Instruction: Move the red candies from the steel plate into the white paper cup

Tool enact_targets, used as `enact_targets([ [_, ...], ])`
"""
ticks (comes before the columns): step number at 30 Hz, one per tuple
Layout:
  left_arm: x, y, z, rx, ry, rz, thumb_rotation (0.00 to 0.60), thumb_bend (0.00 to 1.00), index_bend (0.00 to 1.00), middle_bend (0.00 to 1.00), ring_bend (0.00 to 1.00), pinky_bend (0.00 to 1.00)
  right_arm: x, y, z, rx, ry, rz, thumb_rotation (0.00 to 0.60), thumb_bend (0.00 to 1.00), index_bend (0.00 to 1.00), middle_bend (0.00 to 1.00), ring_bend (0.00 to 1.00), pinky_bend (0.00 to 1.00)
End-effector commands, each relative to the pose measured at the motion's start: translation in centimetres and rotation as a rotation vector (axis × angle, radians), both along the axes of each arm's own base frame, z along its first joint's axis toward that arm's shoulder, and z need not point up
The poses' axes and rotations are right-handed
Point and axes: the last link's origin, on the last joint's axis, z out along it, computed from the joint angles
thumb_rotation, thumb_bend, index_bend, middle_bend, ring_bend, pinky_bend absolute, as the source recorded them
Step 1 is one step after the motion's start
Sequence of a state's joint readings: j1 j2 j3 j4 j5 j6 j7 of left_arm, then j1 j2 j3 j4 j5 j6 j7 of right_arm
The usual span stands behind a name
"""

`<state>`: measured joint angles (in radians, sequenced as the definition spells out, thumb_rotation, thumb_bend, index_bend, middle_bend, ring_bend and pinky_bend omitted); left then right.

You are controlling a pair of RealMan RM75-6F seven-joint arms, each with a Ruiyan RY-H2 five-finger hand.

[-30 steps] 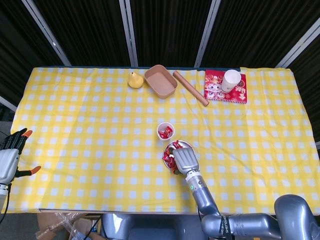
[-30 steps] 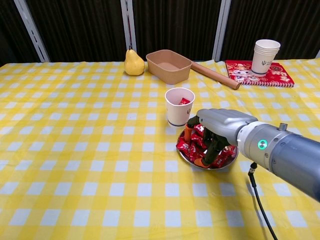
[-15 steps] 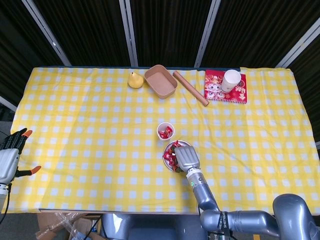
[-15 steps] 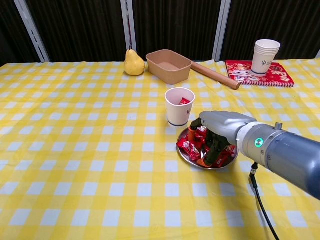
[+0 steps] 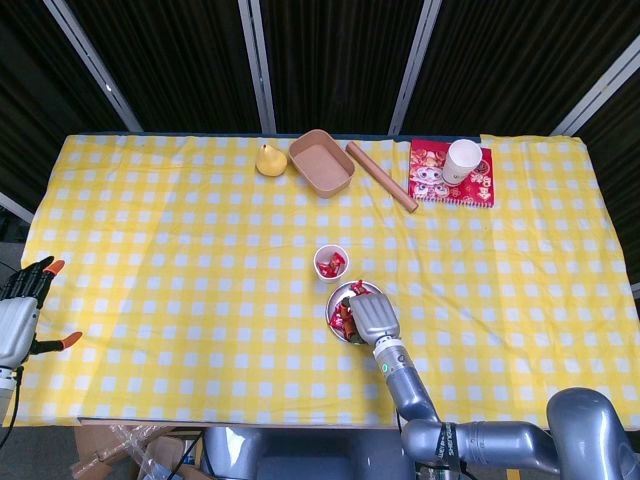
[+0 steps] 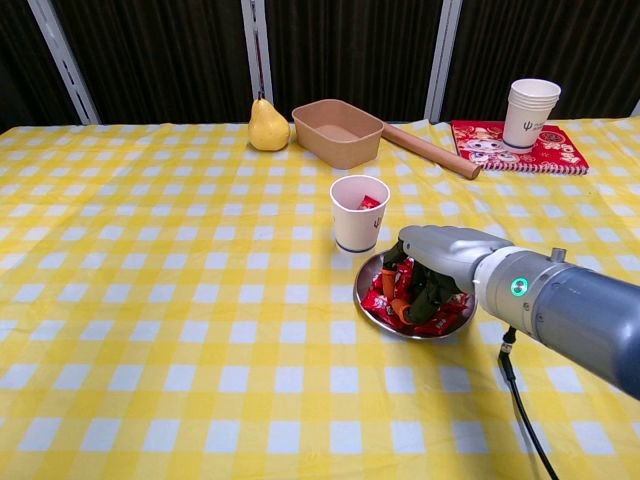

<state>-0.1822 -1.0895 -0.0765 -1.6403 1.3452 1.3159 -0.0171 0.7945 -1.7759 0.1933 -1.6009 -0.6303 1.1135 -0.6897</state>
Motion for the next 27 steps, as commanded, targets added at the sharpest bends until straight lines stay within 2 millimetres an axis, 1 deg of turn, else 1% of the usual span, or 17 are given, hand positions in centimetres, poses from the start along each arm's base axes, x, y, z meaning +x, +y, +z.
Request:
enact_targets([
  [1,0.0,0.0,0.0,0.000,0.000,0.000,0.600,0.00,0.05,0.00,0.00,0.00,0.0,0.0,0.1,-0.004,-0.003,0.001,0.600,0.55,0.52,0.93,0.94,0.98],
  [16,0.0,0.0,0.0,0.001,-0.001,-0.004,0.600,0.00,0.05,0.00,0.00,0.00,0.0,-0.1,1.0,-0.021,-0.011,0.002,0.600,0.57,0.54,0.93,0.94,0.98],
  [27,0.0,-0.1,0.0,0.002,0.001,-0.006,0.600,0.00,0.05,0.00,0.00,0.00,0.9,-0.2,2.8,-0.059,-0.045,0.030,0.600,0.59,0.55,0.93,0.94,0.98],
])
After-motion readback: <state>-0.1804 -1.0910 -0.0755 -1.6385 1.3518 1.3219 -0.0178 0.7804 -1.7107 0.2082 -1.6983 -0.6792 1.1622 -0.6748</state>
